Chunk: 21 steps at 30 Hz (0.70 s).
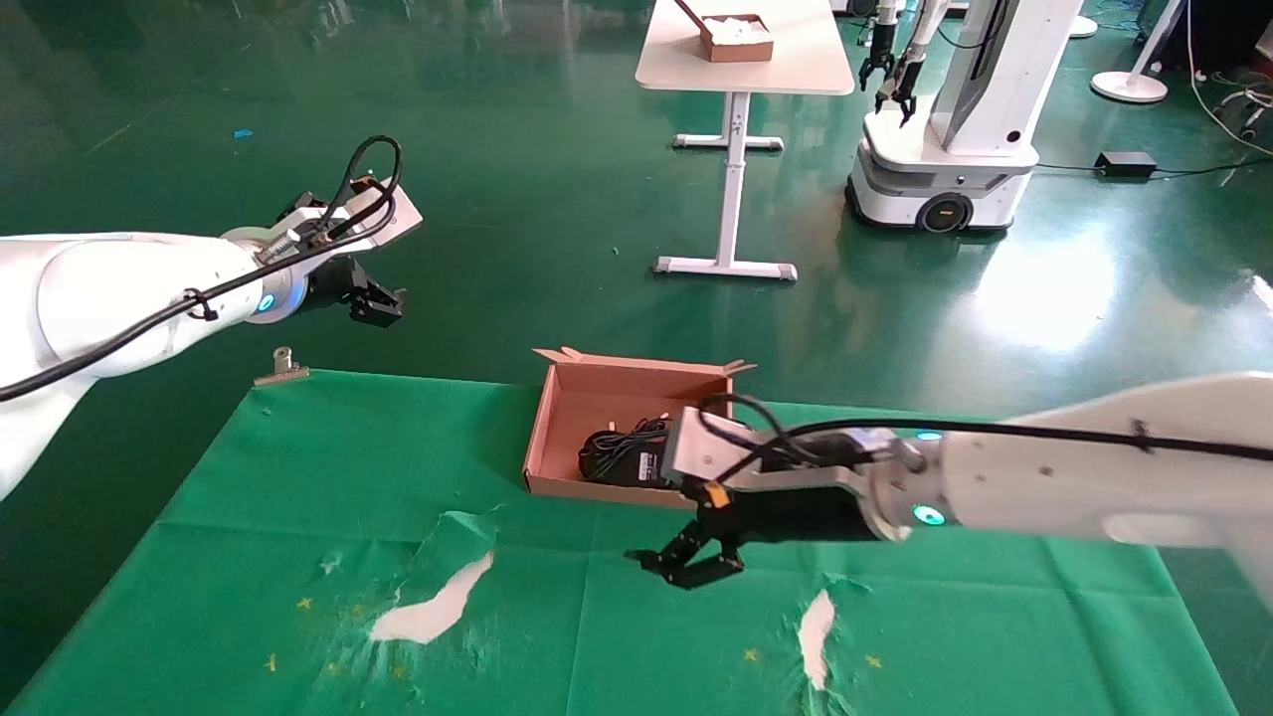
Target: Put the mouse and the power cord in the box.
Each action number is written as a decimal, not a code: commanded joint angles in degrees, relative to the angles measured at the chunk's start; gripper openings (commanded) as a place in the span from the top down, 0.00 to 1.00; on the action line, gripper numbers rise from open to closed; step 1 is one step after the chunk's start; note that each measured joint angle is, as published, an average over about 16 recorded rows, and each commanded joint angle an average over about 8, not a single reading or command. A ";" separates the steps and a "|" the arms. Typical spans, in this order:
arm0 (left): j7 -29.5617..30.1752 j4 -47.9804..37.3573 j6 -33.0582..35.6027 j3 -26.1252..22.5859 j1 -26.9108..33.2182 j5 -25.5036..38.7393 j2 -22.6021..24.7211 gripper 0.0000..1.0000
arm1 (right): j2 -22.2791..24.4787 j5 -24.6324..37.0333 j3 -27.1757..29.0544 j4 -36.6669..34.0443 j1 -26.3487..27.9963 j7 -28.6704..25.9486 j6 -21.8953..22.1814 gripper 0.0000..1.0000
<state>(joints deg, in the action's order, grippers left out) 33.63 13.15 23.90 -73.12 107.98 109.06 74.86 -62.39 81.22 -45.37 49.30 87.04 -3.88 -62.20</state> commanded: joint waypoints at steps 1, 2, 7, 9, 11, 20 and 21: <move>0.04 0.02 0.00 -0.02 0.00 0.02 -0.01 0.00 | 1.45 -2.09 1.56 1.29 -1.35 -0.36 -1.25 0.00; 0.05 0.03 0.00 -0.03 0.00 0.02 -0.01 0.00 | 2.19 -3.15 2.35 1.95 -2.04 -0.55 -1.88 0.00; -0.19 0.82 0.77 0.69 -0.60 -0.83 -0.53 0.00 | 5.84 -8.40 6.26 5.18 -5.44 -1.47 -5.01 0.00; -0.64 1.97 1.94 1.79 -1.49 -2.13 -1.29 0.00 | 7.32 -10.53 7.85 6.49 -6.81 -1.84 -6.28 0.00; -1.28 3.60 3.61 3.36 -2.76 -3.98 -2.38 0.00 | 8.77 -12.62 9.41 7.78 -8.17 -2.20 -7.53 0.00; -4.73 12.65 12.88 11.93 -9.72 -14.06 -8.35 0.00 | 15.36 -22.09 16.47 13.62 -14.30 -3.86 -13.18 0.00; -5.11 13.67 13.92 12.89 -10.50 -15.19 -9.02 0.00 | 16.10 -23.15 17.26 14.28 -14.99 -4.04 -13.82 0.00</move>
<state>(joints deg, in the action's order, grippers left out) 28.53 26.79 37.80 -60.25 97.49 93.90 65.85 -46.30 58.09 -28.12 63.57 72.07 -7.92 -76.01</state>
